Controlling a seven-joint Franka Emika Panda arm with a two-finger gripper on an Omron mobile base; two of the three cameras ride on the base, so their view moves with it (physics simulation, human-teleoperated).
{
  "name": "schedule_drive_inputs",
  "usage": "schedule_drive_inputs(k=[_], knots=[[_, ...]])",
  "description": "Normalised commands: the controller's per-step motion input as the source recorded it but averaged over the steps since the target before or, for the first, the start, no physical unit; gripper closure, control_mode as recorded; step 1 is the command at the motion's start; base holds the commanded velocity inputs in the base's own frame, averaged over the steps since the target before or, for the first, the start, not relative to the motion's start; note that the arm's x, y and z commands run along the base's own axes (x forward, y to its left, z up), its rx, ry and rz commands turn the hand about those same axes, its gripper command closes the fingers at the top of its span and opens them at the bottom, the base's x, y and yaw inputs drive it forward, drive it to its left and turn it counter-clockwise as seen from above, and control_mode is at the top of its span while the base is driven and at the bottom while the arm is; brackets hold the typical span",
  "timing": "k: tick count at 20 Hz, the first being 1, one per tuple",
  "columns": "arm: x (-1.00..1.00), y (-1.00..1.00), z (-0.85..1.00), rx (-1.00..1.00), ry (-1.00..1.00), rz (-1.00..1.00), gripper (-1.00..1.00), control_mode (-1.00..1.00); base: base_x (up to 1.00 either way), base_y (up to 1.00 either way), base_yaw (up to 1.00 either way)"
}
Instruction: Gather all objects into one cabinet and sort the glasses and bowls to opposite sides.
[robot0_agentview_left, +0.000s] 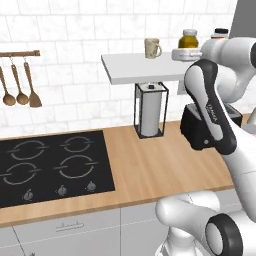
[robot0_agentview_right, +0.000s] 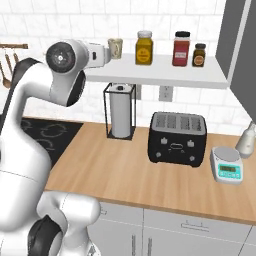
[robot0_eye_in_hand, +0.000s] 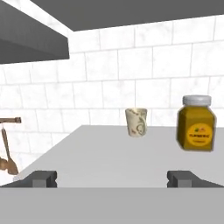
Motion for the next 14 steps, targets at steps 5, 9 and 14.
schedule_drive_inputs(k=[5, 9, 14], knots=[[0.33, -0.01, -0.01, 0.00, 0.00, 0.02, -1.00, -1.00, 0.00, 0.00, 0.00], [0.54, -0.11, -0.02, 0.00, 0.02, 0.05, -1.00, -1.00, 0.00, 0.00, 0.00], [0.57, -0.21, -0.04, 0.00, 0.05, 0.02, -1.00, -1.00, 0.00, 0.00, 0.00]])
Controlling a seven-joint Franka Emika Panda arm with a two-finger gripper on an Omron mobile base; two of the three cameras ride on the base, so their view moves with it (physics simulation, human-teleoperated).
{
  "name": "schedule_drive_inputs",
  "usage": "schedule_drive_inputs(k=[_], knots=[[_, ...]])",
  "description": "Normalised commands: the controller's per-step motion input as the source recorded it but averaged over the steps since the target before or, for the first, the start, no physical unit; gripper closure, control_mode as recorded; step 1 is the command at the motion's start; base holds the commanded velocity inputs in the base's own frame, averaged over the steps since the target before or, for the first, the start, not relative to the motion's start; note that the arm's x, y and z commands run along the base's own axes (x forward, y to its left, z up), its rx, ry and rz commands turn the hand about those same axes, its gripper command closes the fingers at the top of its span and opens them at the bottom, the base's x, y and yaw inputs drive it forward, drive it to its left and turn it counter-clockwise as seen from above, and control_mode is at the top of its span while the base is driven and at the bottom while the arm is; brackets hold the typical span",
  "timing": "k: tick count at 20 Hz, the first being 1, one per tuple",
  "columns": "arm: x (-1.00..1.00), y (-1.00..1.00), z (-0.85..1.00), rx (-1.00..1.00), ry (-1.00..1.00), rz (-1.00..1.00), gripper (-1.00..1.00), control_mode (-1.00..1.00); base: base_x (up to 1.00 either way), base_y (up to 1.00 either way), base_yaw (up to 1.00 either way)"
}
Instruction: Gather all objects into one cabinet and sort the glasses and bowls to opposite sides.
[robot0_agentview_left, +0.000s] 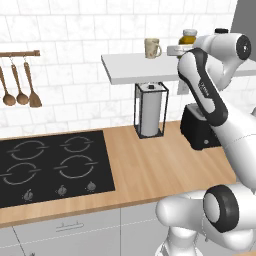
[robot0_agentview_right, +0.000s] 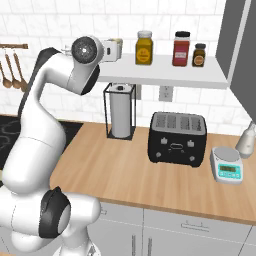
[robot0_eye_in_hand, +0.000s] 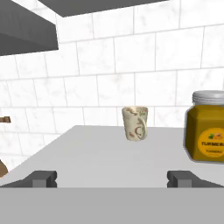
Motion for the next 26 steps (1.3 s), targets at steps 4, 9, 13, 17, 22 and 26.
schedule_drive_inputs(k=[4, 9, 13, 17, 22, 26], knots=[[0.47, -0.35, -0.12, 0.00, 0.07, 0.00, -1.00, -1.00, 0.00, 0.00, 0.00], [0.38, -0.27, -0.35, 0.00, 0.09, 0.00, -1.00, -1.00, 0.00, 0.00, 0.00], [0.39, -0.16, -0.29, 0.00, 0.06, 0.00, -1.00, -1.00, 0.00, 0.00, 0.00], [0.45, -0.07, -0.10, 0.00, 0.06, 0.00, -1.00, -1.00, 0.00, 0.00, 0.00], [0.45, 0.00, 0.00, 0.00, 0.05, 0.00, -1.00, -1.00, 0.00, 0.00, 0.00], [0.31, 0.03, 0.00, 0.00, 0.00, 0.00, -1.00, -1.00, 0.00, 0.00, 0.00]])
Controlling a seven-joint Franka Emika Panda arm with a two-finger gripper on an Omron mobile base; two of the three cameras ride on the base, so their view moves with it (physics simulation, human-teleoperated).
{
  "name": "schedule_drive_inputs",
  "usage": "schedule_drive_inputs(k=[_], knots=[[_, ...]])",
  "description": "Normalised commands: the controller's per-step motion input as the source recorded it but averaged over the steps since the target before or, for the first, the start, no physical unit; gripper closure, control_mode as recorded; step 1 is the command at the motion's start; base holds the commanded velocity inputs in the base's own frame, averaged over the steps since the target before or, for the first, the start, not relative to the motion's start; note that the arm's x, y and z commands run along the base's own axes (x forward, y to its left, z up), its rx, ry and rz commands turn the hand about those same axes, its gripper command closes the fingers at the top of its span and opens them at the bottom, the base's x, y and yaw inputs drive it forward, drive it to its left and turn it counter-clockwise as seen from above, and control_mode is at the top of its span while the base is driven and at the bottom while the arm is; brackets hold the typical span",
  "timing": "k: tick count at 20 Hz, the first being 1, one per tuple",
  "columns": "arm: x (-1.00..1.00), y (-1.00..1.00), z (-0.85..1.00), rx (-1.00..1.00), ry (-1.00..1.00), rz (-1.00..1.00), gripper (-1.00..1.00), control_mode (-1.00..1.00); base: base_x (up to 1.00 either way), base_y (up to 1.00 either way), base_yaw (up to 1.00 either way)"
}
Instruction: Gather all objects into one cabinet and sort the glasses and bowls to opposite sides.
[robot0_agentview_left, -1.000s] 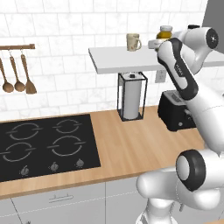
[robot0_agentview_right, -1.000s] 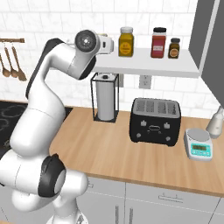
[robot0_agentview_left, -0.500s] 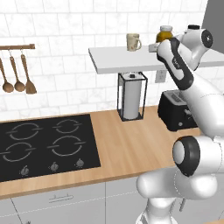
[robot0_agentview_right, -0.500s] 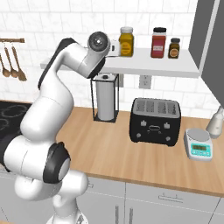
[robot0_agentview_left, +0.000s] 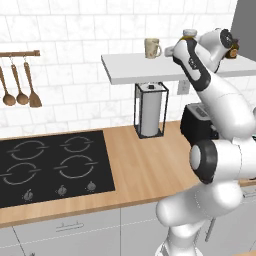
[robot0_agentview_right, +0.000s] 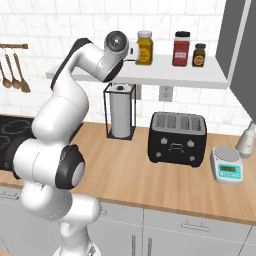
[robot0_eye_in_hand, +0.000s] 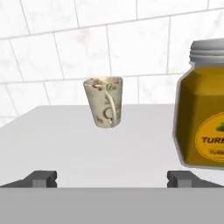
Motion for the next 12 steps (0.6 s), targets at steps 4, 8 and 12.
schedule_drive_inputs(k=[4, 8, 12], knots=[[0.28, 0.04, 0.00, 0.00, 0.00, 0.00, -1.00, -1.00, 0.00, 0.00, 0.00], [0.30, 0.02, 0.00, 0.00, 0.00, 0.00, -1.00, -1.00, 0.00, 0.00, 0.00], [0.36, 0.10, 0.00, 0.00, 0.00, 0.00, -1.00, -1.00, 0.00, 0.00, 0.00]])
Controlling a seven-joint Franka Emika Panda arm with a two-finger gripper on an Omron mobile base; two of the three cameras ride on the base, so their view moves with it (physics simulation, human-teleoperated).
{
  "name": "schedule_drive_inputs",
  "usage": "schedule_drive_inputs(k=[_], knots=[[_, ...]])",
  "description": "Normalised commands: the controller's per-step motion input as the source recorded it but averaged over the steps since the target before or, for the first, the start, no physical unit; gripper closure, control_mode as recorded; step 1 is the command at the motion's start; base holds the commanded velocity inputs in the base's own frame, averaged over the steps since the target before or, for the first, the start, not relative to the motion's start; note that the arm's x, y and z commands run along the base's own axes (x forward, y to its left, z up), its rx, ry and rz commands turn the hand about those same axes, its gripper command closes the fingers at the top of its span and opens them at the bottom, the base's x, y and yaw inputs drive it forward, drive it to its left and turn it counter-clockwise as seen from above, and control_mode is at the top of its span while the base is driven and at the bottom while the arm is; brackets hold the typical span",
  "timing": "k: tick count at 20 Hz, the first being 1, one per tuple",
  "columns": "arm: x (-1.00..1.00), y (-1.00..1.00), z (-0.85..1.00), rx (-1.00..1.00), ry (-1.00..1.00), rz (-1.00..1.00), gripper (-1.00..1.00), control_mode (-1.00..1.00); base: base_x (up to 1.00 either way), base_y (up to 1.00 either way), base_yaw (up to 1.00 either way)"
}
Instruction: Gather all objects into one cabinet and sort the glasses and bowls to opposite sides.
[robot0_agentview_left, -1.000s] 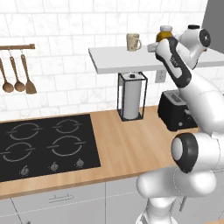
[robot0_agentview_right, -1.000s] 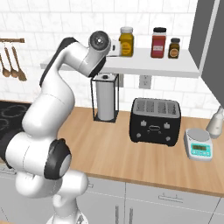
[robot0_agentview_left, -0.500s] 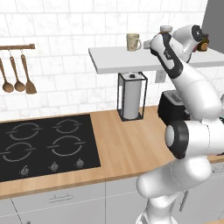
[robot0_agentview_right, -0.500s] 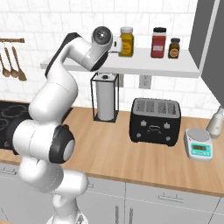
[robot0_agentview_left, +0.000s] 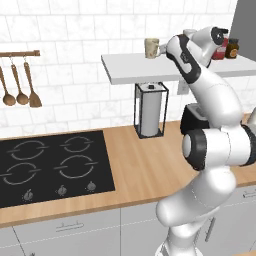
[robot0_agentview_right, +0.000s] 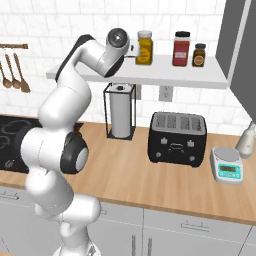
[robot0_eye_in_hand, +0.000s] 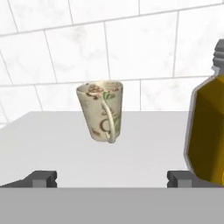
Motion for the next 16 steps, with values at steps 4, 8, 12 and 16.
schedule_drive_inputs(k=[4, 8, 12, 16], knots=[[0.42, 0.10, 0.00, 0.00, 0.00, 0.00, -1.00, -1.00, 0.00, 0.00, 0.00], [0.43, 0.09, 0.00, -0.01, 0.01, 0.00, -1.00, -1.00, 0.00, 0.00, 0.00], [0.36, 0.01, 0.00, 0.00, 0.03, 0.00, -1.00, -1.00, 0.00, 0.00, 0.00], [0.35, 0.01, -0.02, -0.01, 0.02, 0.00, -1.00, -1.00, 0.00, 0.00, 0.00]])
